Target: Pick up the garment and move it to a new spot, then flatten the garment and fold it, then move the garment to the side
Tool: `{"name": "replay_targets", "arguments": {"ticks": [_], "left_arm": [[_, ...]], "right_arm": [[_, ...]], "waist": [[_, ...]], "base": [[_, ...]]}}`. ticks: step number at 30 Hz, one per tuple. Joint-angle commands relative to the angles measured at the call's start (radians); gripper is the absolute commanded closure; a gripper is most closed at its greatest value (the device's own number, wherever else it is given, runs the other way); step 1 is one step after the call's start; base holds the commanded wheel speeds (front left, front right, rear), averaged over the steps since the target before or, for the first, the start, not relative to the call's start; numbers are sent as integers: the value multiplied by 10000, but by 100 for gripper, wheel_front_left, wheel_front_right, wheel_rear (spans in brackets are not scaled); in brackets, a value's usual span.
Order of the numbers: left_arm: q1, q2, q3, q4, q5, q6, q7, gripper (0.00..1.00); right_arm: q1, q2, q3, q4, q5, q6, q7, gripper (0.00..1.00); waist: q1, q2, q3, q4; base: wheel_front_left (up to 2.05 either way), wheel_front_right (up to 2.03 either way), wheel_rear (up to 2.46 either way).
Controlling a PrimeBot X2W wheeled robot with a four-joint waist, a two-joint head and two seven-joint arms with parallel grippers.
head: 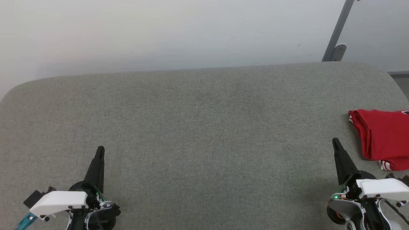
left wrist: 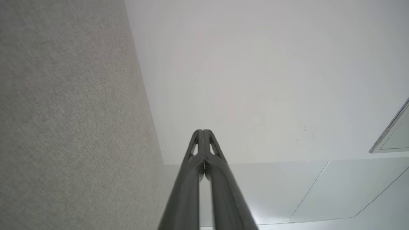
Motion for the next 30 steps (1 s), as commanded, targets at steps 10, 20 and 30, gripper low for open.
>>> {"name": "replay_targets", "arguments": {"ticks": [10, 20, 30], "left_arm": [[-129, -33, 45, -3, 25, -32, 32, 100], [-130, -38, 54, -3, 37, -32, 44, 100], [-131, -43, 60, -3, 38, -32, 54, 100]], "right_arm": [[-43, 16, -2, 22, 40, 0, 14, 100], [-43, 16, 2, 22, 40, 0, 13, 100], [-43, 16, -1, 22, 41, 0, 13, 100]], "waist": [[-1, 0, 0, 0], [-1, 0, 0, 0], [-1, 0, 0, 0]], "base": [[0, 0, 0], [0, 0, 0], [0, 0, 0]]}}
